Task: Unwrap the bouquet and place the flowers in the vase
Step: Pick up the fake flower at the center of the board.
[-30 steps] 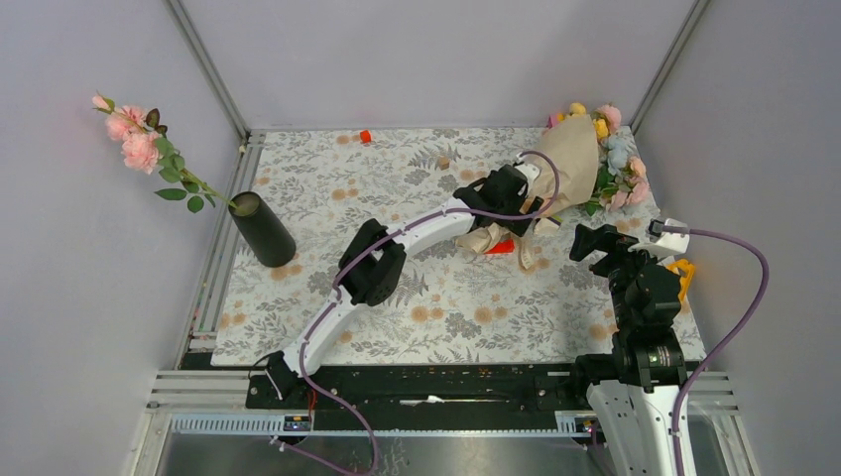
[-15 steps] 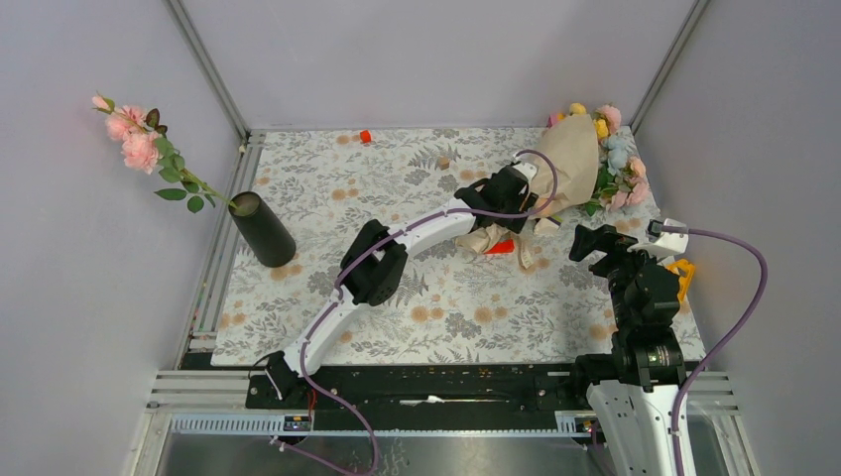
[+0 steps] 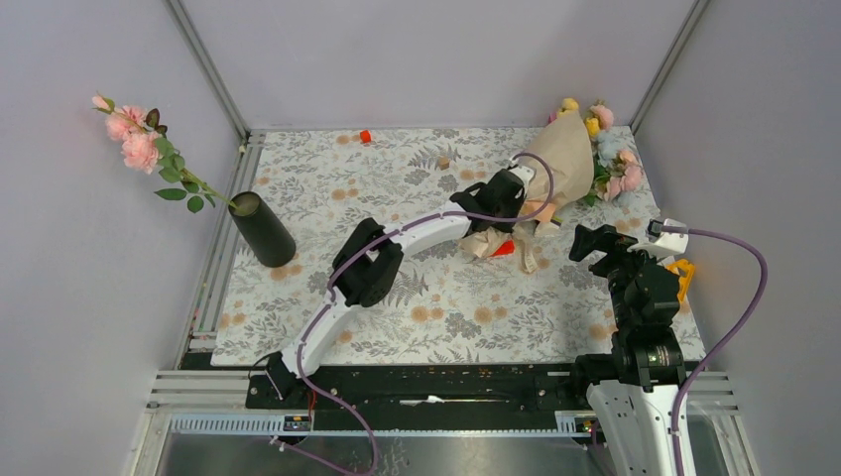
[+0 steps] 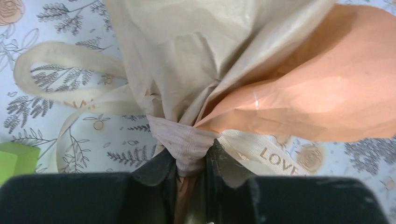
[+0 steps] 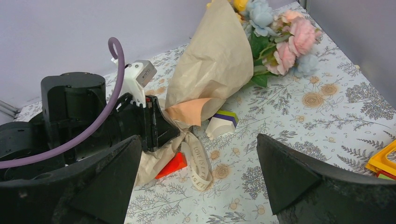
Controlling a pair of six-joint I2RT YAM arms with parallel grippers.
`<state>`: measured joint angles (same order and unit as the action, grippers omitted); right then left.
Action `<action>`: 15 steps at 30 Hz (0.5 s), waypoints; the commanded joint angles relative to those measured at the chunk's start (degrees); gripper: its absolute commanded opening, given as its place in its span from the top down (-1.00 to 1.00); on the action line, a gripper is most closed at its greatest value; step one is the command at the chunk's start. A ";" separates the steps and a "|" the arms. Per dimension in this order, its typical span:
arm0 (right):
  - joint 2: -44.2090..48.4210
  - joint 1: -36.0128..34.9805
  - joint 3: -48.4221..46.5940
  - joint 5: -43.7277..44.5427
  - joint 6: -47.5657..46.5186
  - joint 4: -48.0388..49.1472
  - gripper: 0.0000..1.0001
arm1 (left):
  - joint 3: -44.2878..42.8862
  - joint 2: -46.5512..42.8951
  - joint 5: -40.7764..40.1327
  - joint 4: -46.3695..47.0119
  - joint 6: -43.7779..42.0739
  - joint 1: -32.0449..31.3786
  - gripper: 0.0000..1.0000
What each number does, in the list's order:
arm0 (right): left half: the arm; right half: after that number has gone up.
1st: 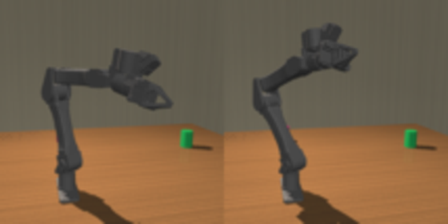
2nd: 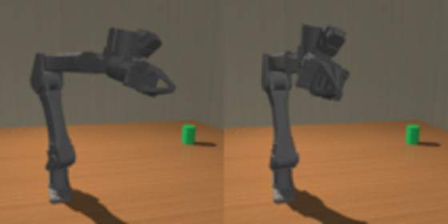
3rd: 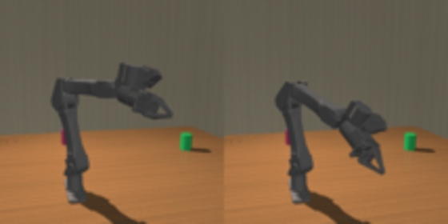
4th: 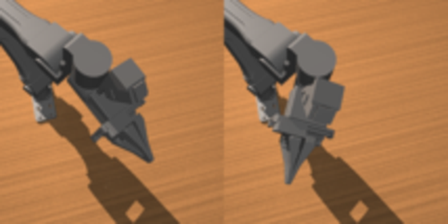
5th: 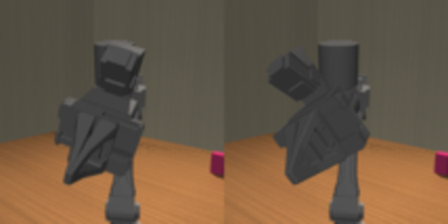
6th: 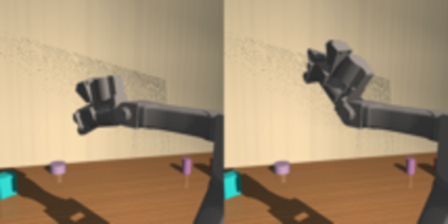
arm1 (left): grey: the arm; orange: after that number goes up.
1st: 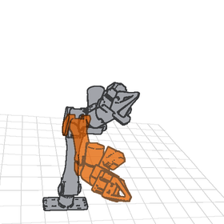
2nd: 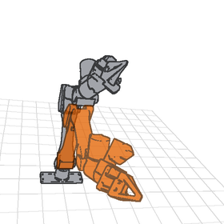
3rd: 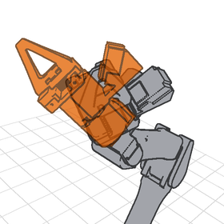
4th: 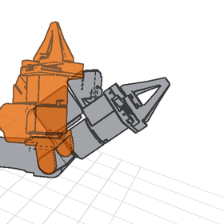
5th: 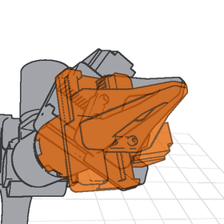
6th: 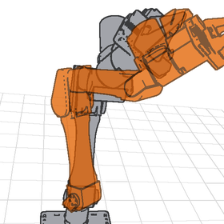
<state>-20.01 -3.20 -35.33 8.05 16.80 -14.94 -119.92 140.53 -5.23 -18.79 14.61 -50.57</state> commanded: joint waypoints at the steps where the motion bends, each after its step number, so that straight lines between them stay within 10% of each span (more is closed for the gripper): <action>1: 0.14 0.21 0.15 0.83 0.10 1.28 -0.99 | 1.82 -7.07 2.67 3.99 2.35 0.07 0.75; 15: -0.94 0.20 0.77 -3.94 4.36 1.93 -0.99 | 13.68 -18.33 6.99 13.97 9.23 0.97 1.00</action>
<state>-20.10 -3.20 -35.11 7.14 18.41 -14.90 -109.97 131.83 -0.64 -15.99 19.97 -50.13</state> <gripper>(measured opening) 0.994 0.181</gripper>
